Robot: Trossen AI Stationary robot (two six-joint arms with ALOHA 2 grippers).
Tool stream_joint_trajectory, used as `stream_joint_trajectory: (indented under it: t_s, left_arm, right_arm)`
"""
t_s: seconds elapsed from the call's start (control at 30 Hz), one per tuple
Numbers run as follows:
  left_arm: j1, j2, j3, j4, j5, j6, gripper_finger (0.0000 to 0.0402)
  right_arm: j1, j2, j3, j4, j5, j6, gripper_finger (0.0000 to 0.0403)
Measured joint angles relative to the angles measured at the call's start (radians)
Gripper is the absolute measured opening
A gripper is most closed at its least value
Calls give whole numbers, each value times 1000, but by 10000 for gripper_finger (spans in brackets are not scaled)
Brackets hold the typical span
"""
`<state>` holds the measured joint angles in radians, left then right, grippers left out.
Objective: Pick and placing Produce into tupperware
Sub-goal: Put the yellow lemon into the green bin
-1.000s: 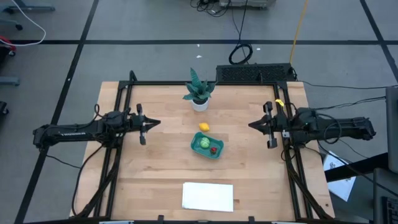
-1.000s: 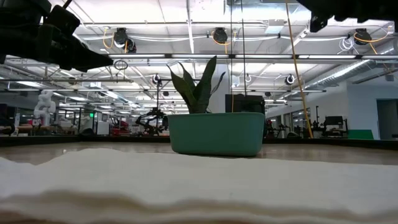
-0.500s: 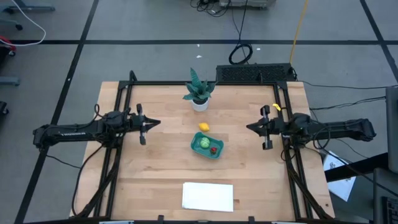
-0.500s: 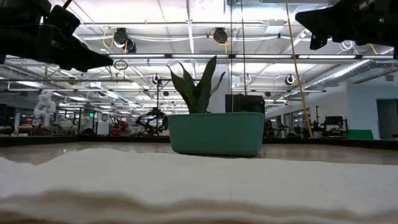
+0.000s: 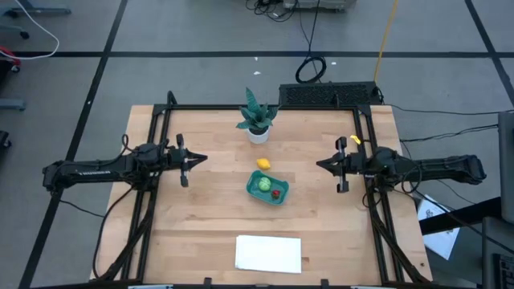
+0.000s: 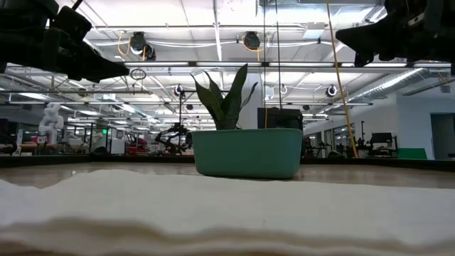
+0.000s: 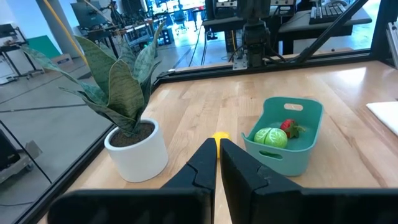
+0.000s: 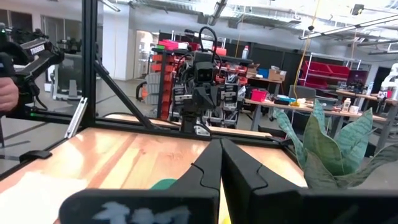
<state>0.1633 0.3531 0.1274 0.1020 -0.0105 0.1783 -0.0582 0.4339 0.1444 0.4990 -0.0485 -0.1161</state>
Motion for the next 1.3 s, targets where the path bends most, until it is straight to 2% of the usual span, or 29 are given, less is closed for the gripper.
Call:
stream_joint_trajectory:
  t_s: [0.2, 0.43, 0.63, 0.77, 1.0, 1.17, 1.3]
  left_arm:
    - [0, 0, 0, 4, -10, -16, 26]
    - [0, 0, 0, 89, -120, -98, 26]
    - [0, 7, 1, 155, -126, -105, 26]
    - [0, 41, 25, 161, -130, -105, 26]
    - [32, 141, 93, 164, -203, -96, 26]
    - [91, 223, 147, 166, -198, -95, 26]
    - [141, 294, 192, 165, -112, -94, 26]
  right_arm:
    - [0, 0, 0, -2, 0, 0, 0]
    - [0, 2, 0, -2, 0, 0, 0]
    - [0, 3, 0, -5, -1, 0, 0]
    - [0, 3, 0, -5, -1, 0, 0]
    - [0, 3, 0, -5, -1, 5, 0]
    - [0, 3, 0, -5, -1, 17, 0]
    - [0, 3, 0, -6, -1, 18, 0]
